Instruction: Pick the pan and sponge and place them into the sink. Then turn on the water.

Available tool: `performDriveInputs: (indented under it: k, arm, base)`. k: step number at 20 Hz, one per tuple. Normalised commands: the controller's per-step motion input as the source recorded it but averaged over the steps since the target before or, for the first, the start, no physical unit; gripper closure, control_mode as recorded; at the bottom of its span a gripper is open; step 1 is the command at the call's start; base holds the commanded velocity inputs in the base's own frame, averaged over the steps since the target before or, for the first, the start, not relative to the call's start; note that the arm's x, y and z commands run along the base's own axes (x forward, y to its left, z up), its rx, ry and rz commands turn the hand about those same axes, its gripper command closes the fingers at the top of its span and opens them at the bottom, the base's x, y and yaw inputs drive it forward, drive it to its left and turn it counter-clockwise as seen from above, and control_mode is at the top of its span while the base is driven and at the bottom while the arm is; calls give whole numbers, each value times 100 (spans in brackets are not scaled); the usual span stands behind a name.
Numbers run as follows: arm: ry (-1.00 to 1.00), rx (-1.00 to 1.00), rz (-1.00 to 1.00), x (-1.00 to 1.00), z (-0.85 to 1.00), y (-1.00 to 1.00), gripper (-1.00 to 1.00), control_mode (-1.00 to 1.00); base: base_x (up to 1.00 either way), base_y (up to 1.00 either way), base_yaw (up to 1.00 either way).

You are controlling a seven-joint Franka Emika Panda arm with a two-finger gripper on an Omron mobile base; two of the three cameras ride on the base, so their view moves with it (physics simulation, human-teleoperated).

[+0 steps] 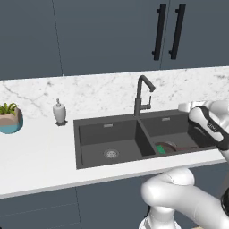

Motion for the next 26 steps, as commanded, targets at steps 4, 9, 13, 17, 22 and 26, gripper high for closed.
performDriveInputs:
  k: [4,9,13,17,22,26]
  arm:
    - [-14,0,0,27,-3,-1,-100,-100]
    - [0,0,6,7,-1,4,-100,-100]
    - [-8,0,5,26,-12,3,-100,-100]
    - [-24,0,3,4,-15,0,-100,-100]
    - [-30,0,0,0,-13,13,-100,-100]
    - [-16,-3,-1,0,0,29,-100,-100]
  base:
    - [0,0,0]
    - [0,0,0]
    - [0,0,0]
    - [0,0,0]
    - [0,0,0]
    - [0,0,0]
